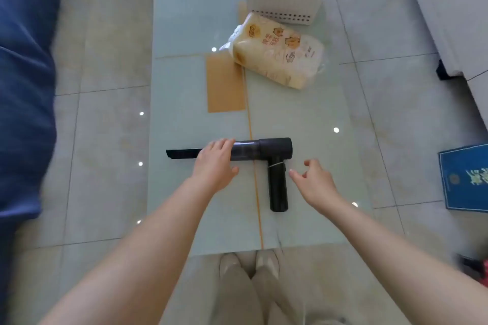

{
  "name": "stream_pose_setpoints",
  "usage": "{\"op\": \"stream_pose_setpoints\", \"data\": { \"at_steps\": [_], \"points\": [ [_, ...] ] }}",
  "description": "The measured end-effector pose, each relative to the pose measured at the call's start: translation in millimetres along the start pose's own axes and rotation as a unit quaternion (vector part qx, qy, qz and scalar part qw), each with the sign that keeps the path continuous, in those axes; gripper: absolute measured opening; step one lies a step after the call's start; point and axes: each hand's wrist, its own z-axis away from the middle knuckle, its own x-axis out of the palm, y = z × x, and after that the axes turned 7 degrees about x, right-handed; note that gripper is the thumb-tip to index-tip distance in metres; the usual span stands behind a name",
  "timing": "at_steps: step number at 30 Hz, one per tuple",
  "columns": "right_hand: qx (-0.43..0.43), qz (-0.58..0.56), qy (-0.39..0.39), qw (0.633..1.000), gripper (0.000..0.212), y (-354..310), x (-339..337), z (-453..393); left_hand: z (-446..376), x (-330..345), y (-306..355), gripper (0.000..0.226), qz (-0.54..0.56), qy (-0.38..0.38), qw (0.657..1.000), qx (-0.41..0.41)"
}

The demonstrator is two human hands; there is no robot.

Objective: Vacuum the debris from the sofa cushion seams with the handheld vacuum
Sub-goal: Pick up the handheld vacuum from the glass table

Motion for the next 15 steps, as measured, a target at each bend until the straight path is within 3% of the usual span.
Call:
{"op": "stream_pose_setpoints", "data": {
  "at_steps": [7,15],
  "points": [
    [0.056,-0.026,-0.057,0.996,0.065,13.1,33.2,-32.5,-27.1,28.9,-9.9,0.072,-0.009,0.014,1.0,-0.026],
    [0.051,-0.027,-0.051,0.997,0.05,5.4,59.4,-43.3,-40.1,43.7,-17.0,0.06,-0.008,0.021,0.999,-0.046]
  ]
}}
